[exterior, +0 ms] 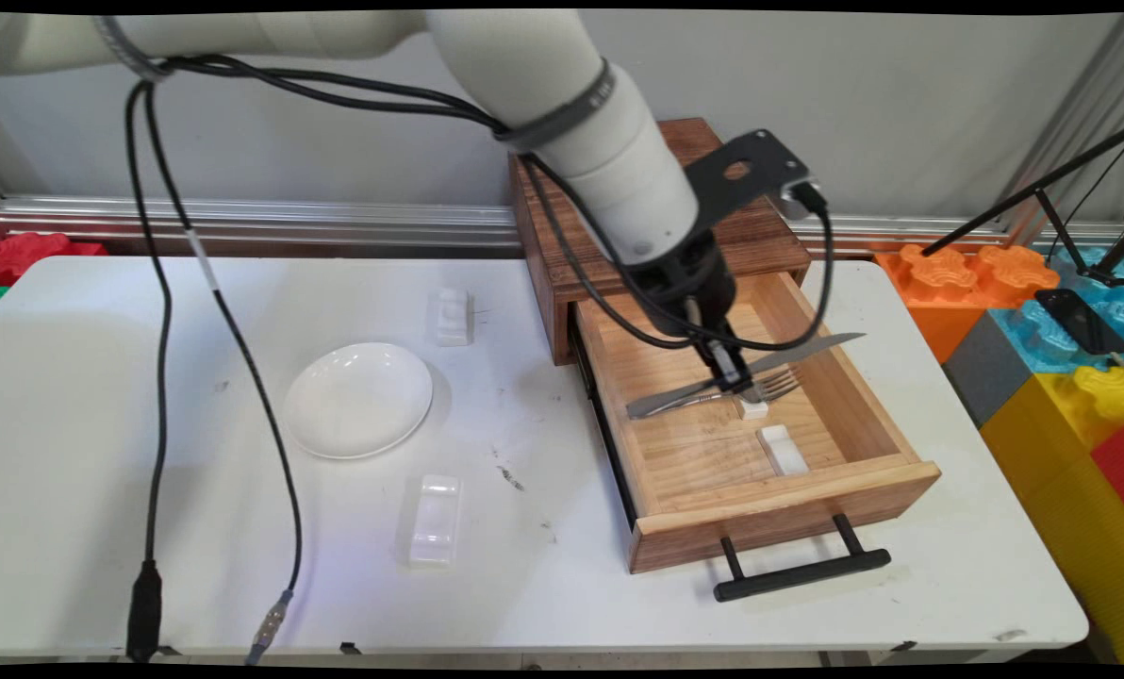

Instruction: Place the picked object into the drawer

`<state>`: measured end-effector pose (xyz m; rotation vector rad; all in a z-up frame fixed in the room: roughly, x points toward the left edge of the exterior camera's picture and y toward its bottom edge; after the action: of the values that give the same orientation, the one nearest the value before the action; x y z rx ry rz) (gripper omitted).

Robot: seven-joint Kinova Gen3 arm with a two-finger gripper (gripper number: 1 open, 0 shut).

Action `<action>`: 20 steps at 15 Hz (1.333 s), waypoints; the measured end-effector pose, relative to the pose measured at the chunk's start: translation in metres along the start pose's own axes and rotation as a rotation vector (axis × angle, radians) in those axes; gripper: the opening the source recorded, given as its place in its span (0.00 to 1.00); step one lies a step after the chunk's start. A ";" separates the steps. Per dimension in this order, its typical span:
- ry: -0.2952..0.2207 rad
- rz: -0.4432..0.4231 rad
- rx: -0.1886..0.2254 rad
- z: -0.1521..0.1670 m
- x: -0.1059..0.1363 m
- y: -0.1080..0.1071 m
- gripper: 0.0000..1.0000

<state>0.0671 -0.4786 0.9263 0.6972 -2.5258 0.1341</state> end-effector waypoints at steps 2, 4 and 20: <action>0.005 0.001 0.001 0.010 0.004 0.000 0.00; 0.008 0.003 0.001 0.020 0.008 0.001 0.00; 0.005 0.027 0.003 0.114 -0.007 -0.003 0.00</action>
<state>0.0223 -0.5039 0.8241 0.6631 -2.5310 0.1487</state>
